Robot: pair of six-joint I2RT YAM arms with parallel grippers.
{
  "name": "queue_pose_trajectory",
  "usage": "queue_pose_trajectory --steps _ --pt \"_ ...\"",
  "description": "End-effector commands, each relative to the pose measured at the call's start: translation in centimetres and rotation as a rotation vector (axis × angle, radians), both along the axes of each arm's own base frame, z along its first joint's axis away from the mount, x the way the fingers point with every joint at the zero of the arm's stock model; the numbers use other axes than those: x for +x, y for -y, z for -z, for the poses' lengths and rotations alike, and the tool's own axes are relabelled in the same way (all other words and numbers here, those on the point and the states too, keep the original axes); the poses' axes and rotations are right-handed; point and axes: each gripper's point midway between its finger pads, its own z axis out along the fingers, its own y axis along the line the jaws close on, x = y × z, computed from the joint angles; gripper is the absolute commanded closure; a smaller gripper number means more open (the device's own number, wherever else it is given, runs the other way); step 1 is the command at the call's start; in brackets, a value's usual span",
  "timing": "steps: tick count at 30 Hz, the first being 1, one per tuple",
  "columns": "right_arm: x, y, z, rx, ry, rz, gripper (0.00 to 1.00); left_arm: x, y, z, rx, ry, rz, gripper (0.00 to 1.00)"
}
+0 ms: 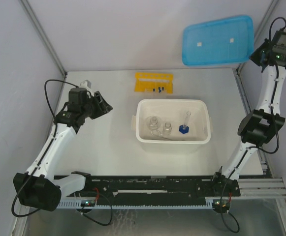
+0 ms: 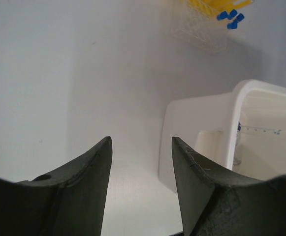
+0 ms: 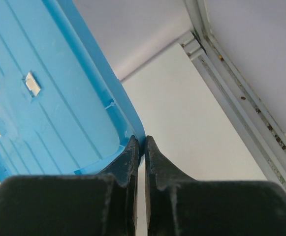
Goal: Organize the chemistry lab equipment
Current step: Pick up the storage box lid at the center of the board.
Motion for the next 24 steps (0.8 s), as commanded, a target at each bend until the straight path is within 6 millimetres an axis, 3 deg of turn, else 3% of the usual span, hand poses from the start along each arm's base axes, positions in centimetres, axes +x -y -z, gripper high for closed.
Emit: queue_pose_trajectory --steps 1,5,10,14,19,24 --pt "-3.1 -3.9 -11.7 -0.078 0.241 -0.099 1.00 1.6 2.7 -6.9 -0.091 0.178 0.127 0.43" --pt "-5.9 -7.8 -14.4 -0.109 0.273 -0.180 1.00 2.0 4.3 -10.0 -0.146 0.261 0.210 0.40" --pt "-9.9 -12.7 -16.1 -0.145 0.258 -0.280 1.00 1.9 5.4 -14.1 -0.203 0.371 0.270 0.32" --pt "-12.7 -16.0 -15.8 -0.102 0.254 -0.374 1.00 1.1 7.2 -17.2 -0.316 0.457 0.360 0.32" --pt "-15.9 -18.2 -15.3 -0.065 0.256 -0.437 1.00 -0.3 8.7 -21.0 -0.460 0.589 0.453 0.31" --pt "-17.8 -20.1 -15.0 -0.032 0.240 -0.503 1.00 -2.7 9.5 -24.8 -0.615 0.723 0.543 0.28"
